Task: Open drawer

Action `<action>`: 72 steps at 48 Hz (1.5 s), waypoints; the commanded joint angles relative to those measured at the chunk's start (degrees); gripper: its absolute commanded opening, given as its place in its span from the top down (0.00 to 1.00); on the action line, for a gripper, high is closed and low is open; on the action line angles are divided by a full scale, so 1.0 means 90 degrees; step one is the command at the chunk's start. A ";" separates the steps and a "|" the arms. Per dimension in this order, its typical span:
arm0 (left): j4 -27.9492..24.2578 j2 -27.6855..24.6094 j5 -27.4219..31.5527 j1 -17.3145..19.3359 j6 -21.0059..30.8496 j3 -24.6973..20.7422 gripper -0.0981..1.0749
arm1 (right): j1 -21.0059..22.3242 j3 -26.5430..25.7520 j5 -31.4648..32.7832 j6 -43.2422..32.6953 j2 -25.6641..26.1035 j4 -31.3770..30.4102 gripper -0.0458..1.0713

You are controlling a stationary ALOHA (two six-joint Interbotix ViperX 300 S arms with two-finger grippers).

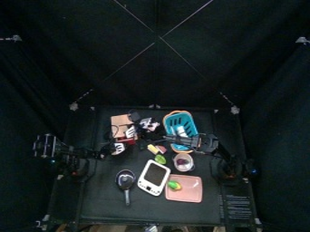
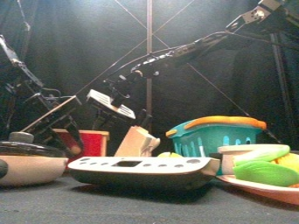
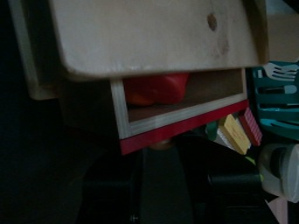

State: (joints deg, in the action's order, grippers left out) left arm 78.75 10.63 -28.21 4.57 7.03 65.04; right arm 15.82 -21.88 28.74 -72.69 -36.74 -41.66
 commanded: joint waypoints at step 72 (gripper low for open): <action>0.1104 0.0391 -0.0107 -0.1777 0.0098 -0.0088 0.18 | -0.0176 -0.0029 0.0049 0.0000 0.0195 0.0068 0.60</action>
State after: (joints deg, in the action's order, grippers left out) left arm 89.47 13.18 -28.92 -11.34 8.00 65.13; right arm 14.50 -21.80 28.83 -72.77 -36.65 -41.31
